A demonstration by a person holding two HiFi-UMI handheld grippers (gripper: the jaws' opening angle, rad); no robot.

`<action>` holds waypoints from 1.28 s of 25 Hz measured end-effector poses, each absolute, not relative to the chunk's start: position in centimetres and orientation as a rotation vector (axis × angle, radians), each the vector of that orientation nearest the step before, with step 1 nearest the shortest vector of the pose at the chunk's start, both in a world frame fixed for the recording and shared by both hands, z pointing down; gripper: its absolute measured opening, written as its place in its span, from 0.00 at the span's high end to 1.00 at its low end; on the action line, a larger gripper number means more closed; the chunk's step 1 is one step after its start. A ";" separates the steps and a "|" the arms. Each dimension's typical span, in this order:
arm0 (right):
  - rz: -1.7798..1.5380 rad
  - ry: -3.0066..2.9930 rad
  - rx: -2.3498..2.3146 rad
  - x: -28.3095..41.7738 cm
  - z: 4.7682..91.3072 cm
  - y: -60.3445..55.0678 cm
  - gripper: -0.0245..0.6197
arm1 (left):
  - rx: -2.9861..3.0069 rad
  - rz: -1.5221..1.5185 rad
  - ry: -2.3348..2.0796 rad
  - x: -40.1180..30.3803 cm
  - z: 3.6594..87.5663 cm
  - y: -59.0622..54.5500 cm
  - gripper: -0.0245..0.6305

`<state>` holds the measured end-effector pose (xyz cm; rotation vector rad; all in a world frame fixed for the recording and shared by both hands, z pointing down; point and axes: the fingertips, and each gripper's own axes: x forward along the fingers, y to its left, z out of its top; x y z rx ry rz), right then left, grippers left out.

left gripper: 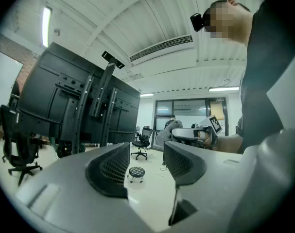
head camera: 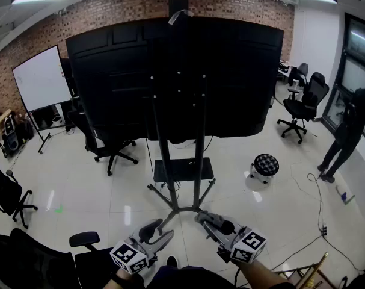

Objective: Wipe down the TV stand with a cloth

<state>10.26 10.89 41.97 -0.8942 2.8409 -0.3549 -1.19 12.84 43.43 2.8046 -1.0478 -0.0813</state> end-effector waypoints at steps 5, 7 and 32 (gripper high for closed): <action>-0.373 2.852 -0.902 9.5 42.5 8.0 0.87 | 2.797 -0.097 -1.050 -2.0 43.7 9.8 0.59; -0.363 2.851 -0.907 8.9 42.5 6.4 0.87 | 2.794 -0.098 -1.051 -2.8 44.0 8.0 0.59; -0.203 2.781 -1.078 2.0 38.0 -13.5 0.87 | 2.949 -0.134 -0.879 -9.4 40.4 -12.5 0.57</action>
